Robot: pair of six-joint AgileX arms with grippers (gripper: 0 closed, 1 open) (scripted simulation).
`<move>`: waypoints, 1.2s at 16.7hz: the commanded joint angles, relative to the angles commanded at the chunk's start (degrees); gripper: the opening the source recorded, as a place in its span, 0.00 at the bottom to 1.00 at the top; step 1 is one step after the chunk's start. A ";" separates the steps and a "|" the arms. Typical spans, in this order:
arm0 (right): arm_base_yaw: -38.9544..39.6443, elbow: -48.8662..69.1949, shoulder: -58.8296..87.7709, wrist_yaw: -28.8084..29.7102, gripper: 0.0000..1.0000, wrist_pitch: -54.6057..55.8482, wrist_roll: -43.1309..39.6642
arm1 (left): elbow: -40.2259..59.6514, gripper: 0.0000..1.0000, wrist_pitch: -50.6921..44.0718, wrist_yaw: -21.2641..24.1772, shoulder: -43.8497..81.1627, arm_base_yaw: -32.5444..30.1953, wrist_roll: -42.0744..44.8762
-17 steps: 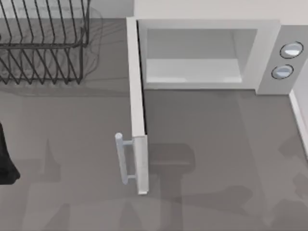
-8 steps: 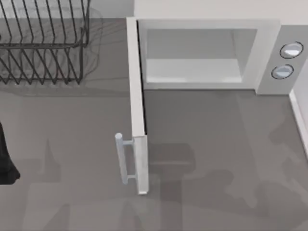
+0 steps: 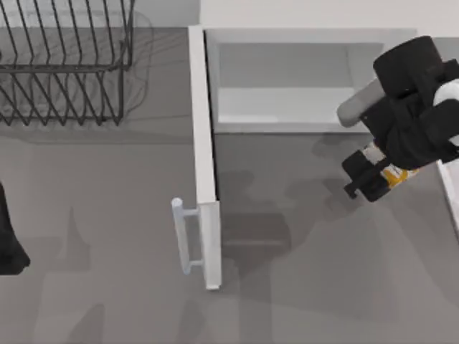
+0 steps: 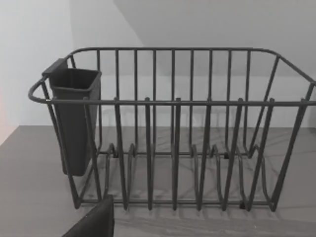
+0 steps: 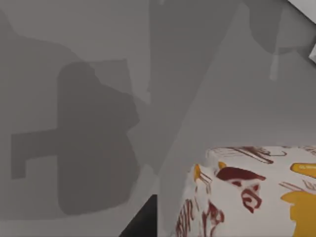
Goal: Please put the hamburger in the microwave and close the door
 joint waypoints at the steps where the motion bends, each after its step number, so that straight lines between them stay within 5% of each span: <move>1: 2.29 0.87 3.55 1.82 0.00 5.36 3.00 | 0.00 1.00 0.00 0.00 0.00 0.00 0.00; 11: 14.99 8.68 26.72 21.54 0.00 51.68 28.04 | 0.00 1.00 0.00 0.00 0.00 0.00 0.00; 20: 15.24 9.58 28.67 24.76 0.00 56.95 31.18 | 0.00 1.00 0.00 0.00 0.00 0.00 0.00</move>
